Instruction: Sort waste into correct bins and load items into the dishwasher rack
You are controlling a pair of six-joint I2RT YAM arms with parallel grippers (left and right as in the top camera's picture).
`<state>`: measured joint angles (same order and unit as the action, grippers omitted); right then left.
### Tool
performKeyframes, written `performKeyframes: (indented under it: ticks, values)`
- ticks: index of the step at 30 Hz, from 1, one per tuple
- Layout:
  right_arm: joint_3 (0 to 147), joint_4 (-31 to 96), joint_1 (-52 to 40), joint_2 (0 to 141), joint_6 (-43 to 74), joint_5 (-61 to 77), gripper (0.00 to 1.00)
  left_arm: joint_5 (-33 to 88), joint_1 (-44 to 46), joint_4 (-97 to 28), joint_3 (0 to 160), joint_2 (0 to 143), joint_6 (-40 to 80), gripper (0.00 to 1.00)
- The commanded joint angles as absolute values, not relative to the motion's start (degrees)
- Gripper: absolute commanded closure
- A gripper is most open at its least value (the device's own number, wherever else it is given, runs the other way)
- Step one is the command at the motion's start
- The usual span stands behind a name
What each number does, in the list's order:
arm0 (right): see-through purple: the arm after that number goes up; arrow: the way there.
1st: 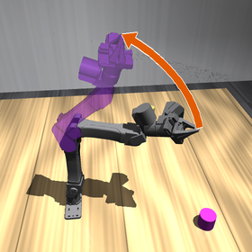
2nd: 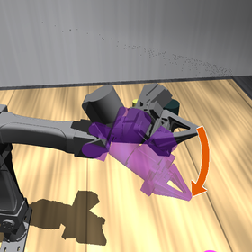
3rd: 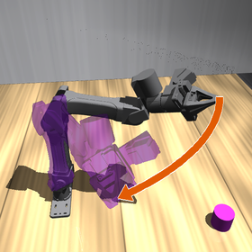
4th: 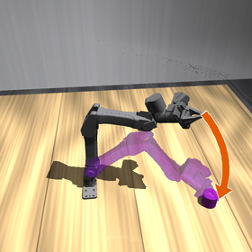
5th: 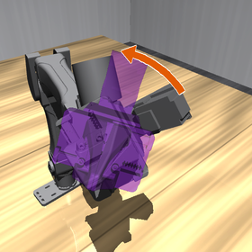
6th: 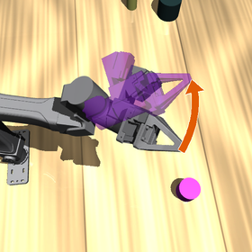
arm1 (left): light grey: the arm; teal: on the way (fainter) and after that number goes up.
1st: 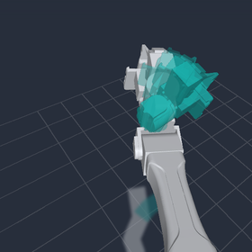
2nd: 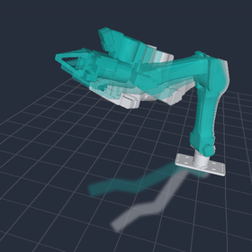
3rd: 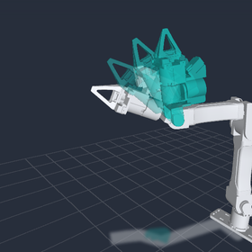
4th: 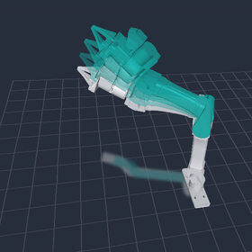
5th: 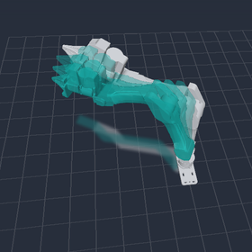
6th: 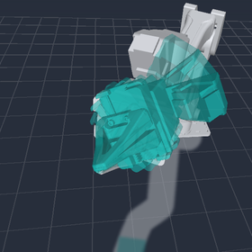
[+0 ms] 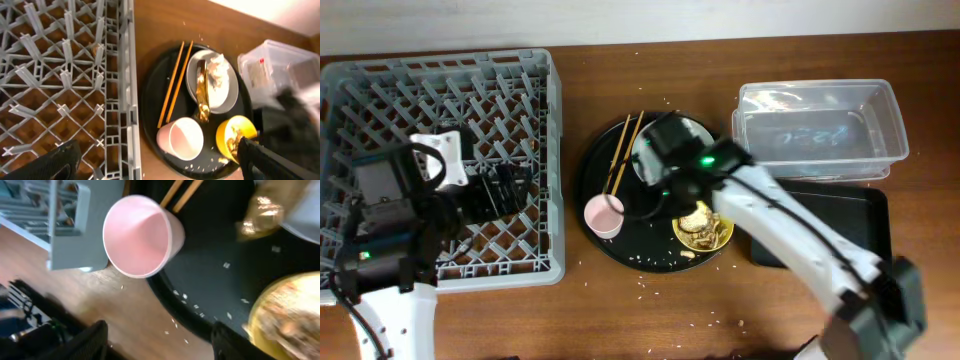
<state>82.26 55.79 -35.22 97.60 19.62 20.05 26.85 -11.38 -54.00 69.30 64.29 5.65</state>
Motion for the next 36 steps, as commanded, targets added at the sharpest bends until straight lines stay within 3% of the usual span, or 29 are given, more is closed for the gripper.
performKeyframes:
  ticks: [1,4,6,7,8,11,13,17,19,24,30,32,33,34,35,36]
  values:
    - [82.3,48.4,-39.9,105.8,23.1,18.4,0.33,24.6,-10.5,-54.5,69.7,64.3,3.0,0.01]
    - [82.3,44.1,-40.4,111.1,26.1,14.8,0.39,24.9,-10.5,-55.7,69.7,64.4,3.0,0.01]
    - [82.3,43.9,-39.3,111.9,26.2,13.4,0.59,29.2,-10.5,-55.7,69.7,65.5,2.9,0.01]
    - [82.3,44.1,-39.0,111.9,26.3,13.5,0.73,29.2,-10.5,-55.8,69.7,66.1,2.9,0.01]
    - [82.3,44.6,-38.9,111.9,27.1,13.5,0.94,29.9,-10.5,-55.7,69.7,66.8,2.9,0.01]
    - [82.7,48.3,-36.2,108.5,26.7,16.7,0.96,39.1,-10.5,-54.5,69.7,69.4,2.9,0.01]
    - [83.2,52.4,-30.8,97.4,19.1,21.8,0.96,56.8,-10.5,-50.0,69.7,71.1,2.9,0.01]
    - [83.2,52.7,-23.7,79.2,-1.0,51.4,0.96,81.6,-10.0,-43.4,69.7,71.7,3.0,0.01]
    - [83.2,52.7,-23.9,75.2,-1.3,52.1,0.96,89.1,-7.0,-43.0,69.7,71.7,3.0,0.01]
    - [83.2,52.5,-24.4,76.3,-1.3,52.3,0.96,90.2,6.2,-42.0,69.7,71.7,3.4,0.01]
    - [83.2,47.5,-24.3,76.2,-1.3,55.9,0.96,90.2,11.9,-42.0,69.7,71.7,3.4,0.22]
    - [83.2,47.5,-23.4,76.2,-1.0,55.9,0.96,90.2,11.9,-42.0,69.7,71.7,3.4,0.36]
    - [83.2,47.5,-22.3,76.2,-1.0,55.9,0.96,90.2,11.9,-41.9,69.7,71.7,3.4,0.37]
    - [83.2,47.6,-21.1,76.2,-0.1,56.0,0.96,90.2,11.8,-41.5,69.7,71.7,3.4,0.3]
    - [83.2,47.6,-20.1,76.2,0.7,56.9,0.96,90.2,11.7,-41.1,69.7,71.7,3.4,0.15]
    - [83.2,47.8,-19.9,76.2,0.7,58.2,0.96,90.2,11.6,-40.9,69.7,71.7,3.4,0.2]
